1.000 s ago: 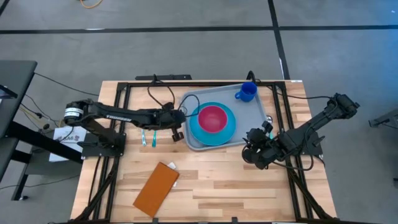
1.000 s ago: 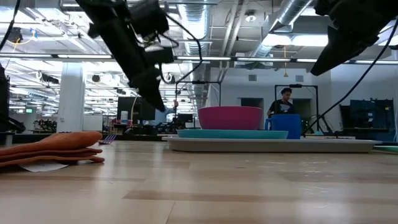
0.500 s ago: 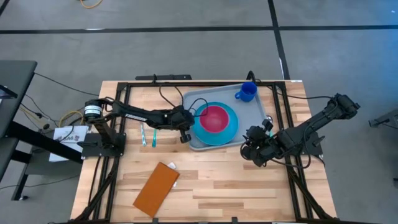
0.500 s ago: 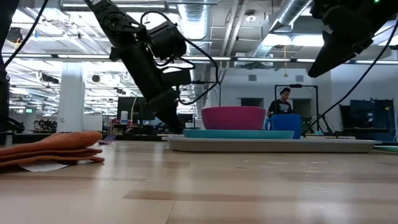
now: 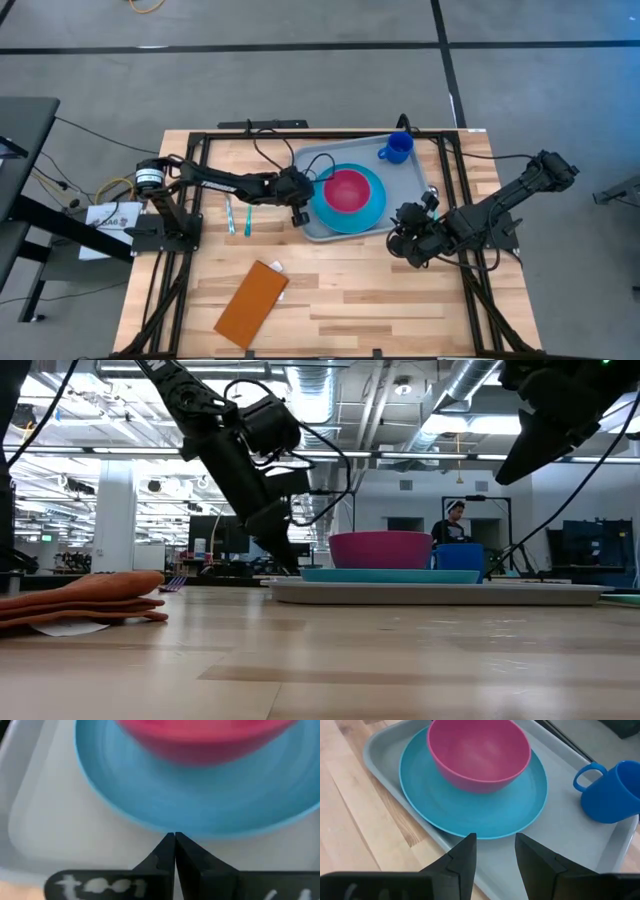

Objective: Set up tray
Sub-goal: Adjust the blue plate and bowl on the gray serving tray

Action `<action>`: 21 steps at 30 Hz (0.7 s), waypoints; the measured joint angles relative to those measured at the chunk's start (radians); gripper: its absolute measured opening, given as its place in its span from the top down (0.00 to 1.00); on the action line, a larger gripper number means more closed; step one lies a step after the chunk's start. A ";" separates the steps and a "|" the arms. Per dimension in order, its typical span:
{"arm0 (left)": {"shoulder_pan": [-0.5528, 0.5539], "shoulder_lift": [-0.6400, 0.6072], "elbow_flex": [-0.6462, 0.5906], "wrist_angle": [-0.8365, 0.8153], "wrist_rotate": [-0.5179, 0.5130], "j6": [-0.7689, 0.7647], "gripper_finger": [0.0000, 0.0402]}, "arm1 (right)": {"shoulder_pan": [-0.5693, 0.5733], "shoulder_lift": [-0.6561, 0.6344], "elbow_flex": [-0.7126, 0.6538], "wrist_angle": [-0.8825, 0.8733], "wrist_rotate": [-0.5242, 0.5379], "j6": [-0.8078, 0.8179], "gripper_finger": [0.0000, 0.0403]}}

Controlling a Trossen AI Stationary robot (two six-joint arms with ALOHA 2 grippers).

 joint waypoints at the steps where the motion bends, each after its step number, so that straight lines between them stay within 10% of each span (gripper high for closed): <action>1: -0.003 0.000 0.000 -0.019 -0.003 -0.009 1.00 | 0.000 0.000 0.000 0.000 0.000 0.000 0.69; 21: -0.059 0.147 0.031 0.137 -0.024 -0.070 1.00 | 0.000 0.000 0.000 0.000 0.000 -0.001 0.69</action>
